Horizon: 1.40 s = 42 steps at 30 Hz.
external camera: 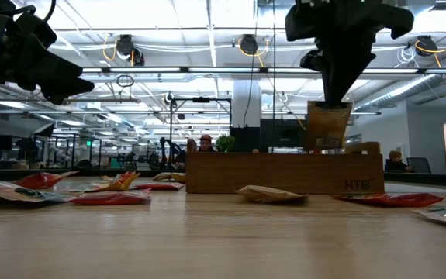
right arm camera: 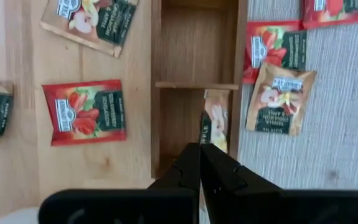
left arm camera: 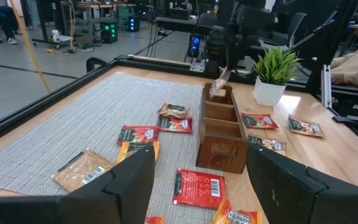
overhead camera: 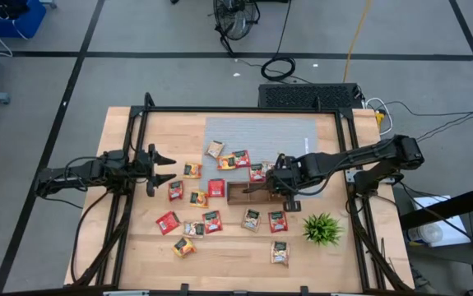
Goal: Pick & Place Tea
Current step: Put the brown tea bag into the right section of the wooden organizer
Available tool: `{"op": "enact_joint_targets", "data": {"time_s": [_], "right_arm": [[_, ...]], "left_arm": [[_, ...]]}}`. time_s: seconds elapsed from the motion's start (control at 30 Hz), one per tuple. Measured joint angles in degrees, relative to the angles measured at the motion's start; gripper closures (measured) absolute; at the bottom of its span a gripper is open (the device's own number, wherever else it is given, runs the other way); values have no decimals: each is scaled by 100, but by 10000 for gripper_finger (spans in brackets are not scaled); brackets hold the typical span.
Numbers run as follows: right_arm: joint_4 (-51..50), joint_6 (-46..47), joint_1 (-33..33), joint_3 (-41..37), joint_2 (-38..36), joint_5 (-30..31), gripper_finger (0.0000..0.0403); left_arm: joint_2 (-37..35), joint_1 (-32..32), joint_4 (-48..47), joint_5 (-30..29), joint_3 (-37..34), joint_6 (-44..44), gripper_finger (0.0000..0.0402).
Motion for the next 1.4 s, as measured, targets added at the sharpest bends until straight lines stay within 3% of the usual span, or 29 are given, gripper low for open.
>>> {"op": "enact_joint_targets", "data": {"time_s": [1.4], "right_arm": [[802,-852,-767,-636,210,-446,403]], "left_arm": [[2,-2,0,0,0,0,149]]}}
